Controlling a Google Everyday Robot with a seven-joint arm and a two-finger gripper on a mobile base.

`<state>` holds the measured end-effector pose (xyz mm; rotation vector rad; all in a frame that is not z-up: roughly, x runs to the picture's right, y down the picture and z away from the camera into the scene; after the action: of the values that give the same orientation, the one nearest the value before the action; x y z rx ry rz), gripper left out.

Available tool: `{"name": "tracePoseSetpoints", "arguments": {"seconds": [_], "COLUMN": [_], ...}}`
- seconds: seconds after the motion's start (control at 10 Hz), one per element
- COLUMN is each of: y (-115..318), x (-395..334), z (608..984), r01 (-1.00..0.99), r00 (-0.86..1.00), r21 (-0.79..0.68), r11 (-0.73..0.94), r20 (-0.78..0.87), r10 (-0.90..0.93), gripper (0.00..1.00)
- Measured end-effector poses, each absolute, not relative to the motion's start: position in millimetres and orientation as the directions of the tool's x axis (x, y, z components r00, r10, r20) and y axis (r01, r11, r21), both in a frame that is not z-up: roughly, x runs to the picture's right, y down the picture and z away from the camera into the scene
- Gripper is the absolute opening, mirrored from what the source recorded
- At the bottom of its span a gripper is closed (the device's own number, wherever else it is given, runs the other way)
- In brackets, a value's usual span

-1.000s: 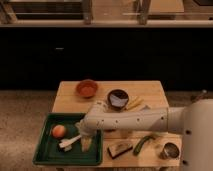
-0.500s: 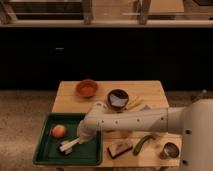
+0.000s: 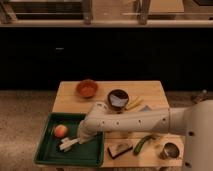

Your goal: Place brush in table surface

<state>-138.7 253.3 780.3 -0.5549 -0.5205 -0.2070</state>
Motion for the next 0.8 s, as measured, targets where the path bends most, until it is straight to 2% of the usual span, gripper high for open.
{"name": "tracePoseSetpoints", "arguments": {"seconds": [0.8], "y": [252.6], "x": [-146.4], "z": [777.9], "r01": [0.355], "r00": [0.84], "r21": [-0.427], "r11": [0.831], "r20": [0.536], "r10": [-0.083], "gripper": [0.0]}}
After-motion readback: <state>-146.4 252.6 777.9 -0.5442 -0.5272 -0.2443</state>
